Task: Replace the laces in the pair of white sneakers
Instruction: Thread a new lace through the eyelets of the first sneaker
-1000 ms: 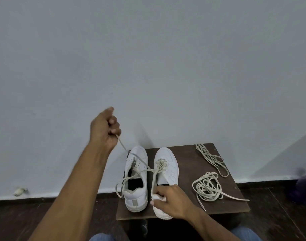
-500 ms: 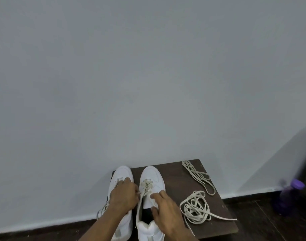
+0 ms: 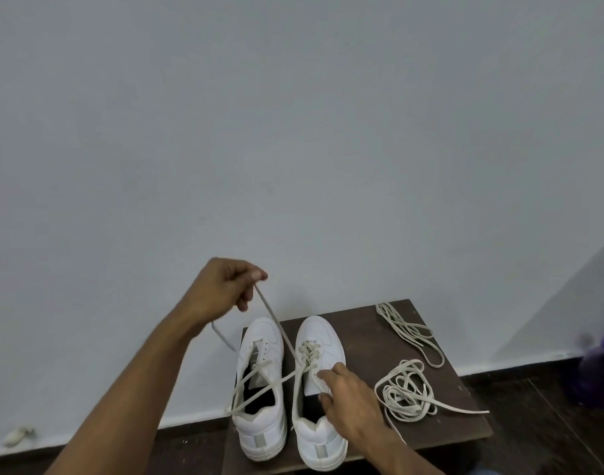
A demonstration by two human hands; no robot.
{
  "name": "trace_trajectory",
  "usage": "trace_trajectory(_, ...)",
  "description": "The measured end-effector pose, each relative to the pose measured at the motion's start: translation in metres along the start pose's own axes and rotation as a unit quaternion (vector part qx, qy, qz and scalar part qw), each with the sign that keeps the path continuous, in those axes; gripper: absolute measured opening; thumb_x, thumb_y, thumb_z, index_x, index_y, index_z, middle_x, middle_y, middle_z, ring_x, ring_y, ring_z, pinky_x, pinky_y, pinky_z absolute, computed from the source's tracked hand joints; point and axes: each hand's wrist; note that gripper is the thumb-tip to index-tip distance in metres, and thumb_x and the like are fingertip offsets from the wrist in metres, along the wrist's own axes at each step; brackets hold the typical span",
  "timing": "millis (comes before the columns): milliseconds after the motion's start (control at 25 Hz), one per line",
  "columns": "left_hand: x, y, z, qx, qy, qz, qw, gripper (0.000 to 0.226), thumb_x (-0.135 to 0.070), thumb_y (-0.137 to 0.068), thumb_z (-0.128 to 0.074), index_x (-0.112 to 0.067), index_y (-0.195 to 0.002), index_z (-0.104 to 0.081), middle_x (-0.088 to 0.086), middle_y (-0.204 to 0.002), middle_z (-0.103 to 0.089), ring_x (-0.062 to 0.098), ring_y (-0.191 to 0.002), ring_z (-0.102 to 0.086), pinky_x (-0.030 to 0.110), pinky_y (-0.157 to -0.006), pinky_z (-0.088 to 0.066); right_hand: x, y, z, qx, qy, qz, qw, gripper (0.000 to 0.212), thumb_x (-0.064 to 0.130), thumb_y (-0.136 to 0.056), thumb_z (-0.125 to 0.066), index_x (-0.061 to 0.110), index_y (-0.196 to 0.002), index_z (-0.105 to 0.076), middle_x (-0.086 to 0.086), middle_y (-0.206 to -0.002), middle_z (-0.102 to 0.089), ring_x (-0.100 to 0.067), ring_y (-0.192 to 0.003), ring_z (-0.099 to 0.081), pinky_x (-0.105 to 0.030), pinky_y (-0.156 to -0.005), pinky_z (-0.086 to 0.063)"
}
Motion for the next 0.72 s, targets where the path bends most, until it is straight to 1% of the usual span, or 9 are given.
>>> trace_trajectory(160, -0.046, 0.014, 0.022, -0.077, 0.169, -0.061, 0.981, 0.017, -0.009, -0.096, -0.055, -0.012, -0.095, -0.072, 0.000, -0.065, -0.064, 0.012, -0.053, -0.057, 0.029, -0.063, -0.057, 0.002, 0.001, 0.002, 0.009, 0.023, -0.001, 1.000, 0.034, 0.024, -0.096, -0.047, 0.021, -0.129, -0.051, 0.001, -0.124, -0.050, -0.024, -0.110, -0.055, -0.039, -0.088, -0.050)
trace_trajectory(280, -0.074, 0.028, 0.034, -0.098, 0.258, -0.083, 0.958, 0.020, -0.004, -0.096, -0.052, -0.012, -0.099, -0.070, 0.002, -0.079, -0.072, 0.015, -0.065, -0.066, 0.027, -0.066, -0.058, 0.004, -0.002, 0.004, 0.014, 0.047, 0.004, 0.999, 0.033, 0.022, -0.094, -0.046, 0.019, -0.126, -0.051, -0.002, -0.122, -0.050, -0.026, -0.107, -0.057, -0.039, -0.085, -0.050)
trace_trajectory(440, -0.088, 0.035, 0.039, -0.074, 0.346, -0.107, 0.929, 0.052, 0.021, -0.084, -0.036, -0.011, -0.109, -0.066, 0.007, -0.105, -0.074, 0.020, -0.097, -0.071, 0.031, -0.076, -0.059, 0.006, -0.009, 0.007, 0.018, 0.052, -0.001, 0.998, 0.037, 0.028, -0.094, -0.048, 0.019, -0.130, -0.048, -0.002, -0.124, -0.050, -0.029, -0.106, -0.059, -0.039, -0.083, -0.048)
trace_trajectory(480, -0.086, 0.032, 0.037, -0.096, 0.339, -0.113, 0.929, 0.053, 0.023, -0.083, -0.035, -0.011, -0.108, -0.066, 0.007, -0.105, -0.074, 0.019, -0.097, -0.071, 0.031, -0.077, -0.059, 0.006, -0.012, 0.007, 0.019, 0.050, -0.004, 0.999, 0.038, 0.032, -0.094, -0.048, 0.020, -0.130, -0.047, -0.002, -0.125, -0.050, -0.030, -0.106, -0.060, -0.039, -0.083, -0.048)
trace_trajectory(520, -0.083, 0.028, 0.033, -0.135, 0.303, -0.119, 0.936, 0.047, 0.021, -0.085, -0.040, -0.013, -0.104, -0.068, 0.005, -0.099, -0.075, 0.018, -0.092, -0.072, 0.031, -0.075, -0.060, 0.007, -0.013, 0.007, 0.017, 0.051, -0.004, 0.999, 0.038, 0.035, -0.095, -0.048, 0.020, -0.129, -0.048, -0.001, -0.125, -0.051, -0.030, -0.106, -0.060, -0.039, -0.083, -0.048)
trace_trajectory(600, -0.062, 0.015, 0.018, -0.210, 0.176, -0.116, 0.955, 0.024, 0.004, -0.091, -0.057, -0.016, -0.086, -0.071, -0.001, -0.072, -0.073, 0.014, -0.069, -0.071, 0.031, -0.065, -0.058, 0.009, -0.015, 0.005, -0.001, 0.048, -0.006, 0.999, 0.035, 0.039, -0.095, -0.047, 0.020, -0.125, -0.050, -0.001, -0.122, -0.055, -0.030, -0.104, -0.062, -0.039, -0.081, -0.049)
trace_trajectory(640, -0.046, 0.008, 0.007, -0.217, 0.106, -0.099, 0.965, 0.019, -0.008, -0.091, -0.063, -0.018, -0.077, -0.070, -0.004, -0.060, -0.069, 0.014, -0.059, -0.067, 0.031, -0.062, -0.055, 0.008, -0.015, 0.004, -0.014, 0.039, -0.011, 0.999, 0.032, 0.039, -0.096, -0.045, 0.020, -0.122, -0.052, 0.000, -0.119, -0.057, -0.029, -0.102, -0.063, -0.038, -0.080, -0.049)
trace_trajectory(680, -0.024, 0.002, -0.007, -0.199, 0.019, -0.072, 0.977, 0.022, -0.019, -0.093, -0.064, -0.020, -0.071, -0.068, -0.005, -0.056, -0.064, 0.015, -0.056, -0.062, 0.030, -0.063, -0.052, 0.006, -0.016, 0.003, -0.024, 0.026, -0.018, 0.999, 0.029, 0.038, -0.097, -0.042, 0.021, -0.118, -0.054, 0.000, -0.116, -0.060, -0.028, -0.099, -0.063, -0.037, -0.078, -0.048)
trace_trajectory(720, 0.000, -0.002, -0.023, -0.164, -0.083, -0.045, 0.982, 0.027, -0.029, -0.094, -0.061, -0.022, -0.068, -0.065, -0.008, -0.061, -0.061, 0.015, -0.060, -0.060, 0.029, -0.066, -0.049, 0.003, -0.015, 0.002, -0.031, 0.007, -0.031, 0.999, 0.027, 0.037, -0.098, -0.041, 0.021, -0.115, -0.055, 0.000, -0.112, -0.063, -0.028, -0.097, -0.064, -0.036, -0.077, -0.048)
Point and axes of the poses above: each hand's wrist, its own y-axis away from the middle knuckle, its own z-axis out of the back of the hand, x = y × z
